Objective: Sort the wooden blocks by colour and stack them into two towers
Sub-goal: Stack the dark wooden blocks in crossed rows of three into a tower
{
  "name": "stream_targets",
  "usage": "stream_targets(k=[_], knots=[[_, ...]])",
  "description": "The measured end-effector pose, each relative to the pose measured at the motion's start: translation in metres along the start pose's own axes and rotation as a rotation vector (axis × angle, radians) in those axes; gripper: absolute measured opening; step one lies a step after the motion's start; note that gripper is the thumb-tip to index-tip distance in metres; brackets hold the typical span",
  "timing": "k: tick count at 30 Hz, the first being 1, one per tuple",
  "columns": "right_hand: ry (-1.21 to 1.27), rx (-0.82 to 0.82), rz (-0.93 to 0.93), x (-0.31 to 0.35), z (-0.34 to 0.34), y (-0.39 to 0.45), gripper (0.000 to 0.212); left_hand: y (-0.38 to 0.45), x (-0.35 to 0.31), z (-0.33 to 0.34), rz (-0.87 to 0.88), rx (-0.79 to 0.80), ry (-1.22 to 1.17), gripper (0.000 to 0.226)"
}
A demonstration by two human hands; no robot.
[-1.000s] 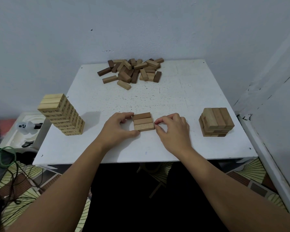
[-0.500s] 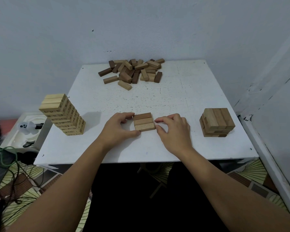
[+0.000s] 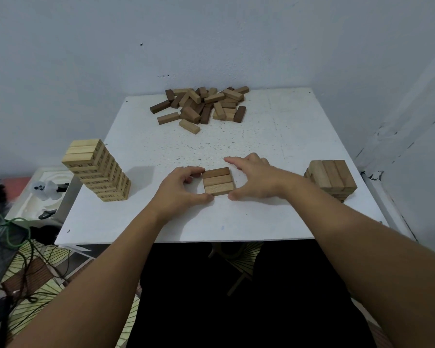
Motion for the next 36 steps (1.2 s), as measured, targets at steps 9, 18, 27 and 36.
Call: stream_targets(k=[9,18,27,36], knots=[[-0.176,-0.037,-0.055,0.009,-0.007,0.009,0.067,0.010,-0.003,0.000,0.011,0.044,0.143,0.069],[-0.240,-0.210,-0.193,0.032,-0.040,-0.015,0.067,0.007,-0.042,-0.025,0.119,-0.044,0.217,0.075],[-0.149,-0.334,-0.093,-0.008,-0.110,-0.077,0.070,0.022,-0.139,-0.006,0.261,-0.058,0.227,0.071],[-0.064,-0.342,0.047,-0.083,-0.144,-0.138,0.070,0.024,-0.210,0.058,0.360,0.038,0.248,0.066]])
Point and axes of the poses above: each hand's wrist, its own y-axis towards the middle knuckle, its own z-axis out of the palm, x = y × z, the point moved 6 cm from there along y, towards the middle knuckle, and after that the axes turned 13 degrees about y, right-handed, at the moved point
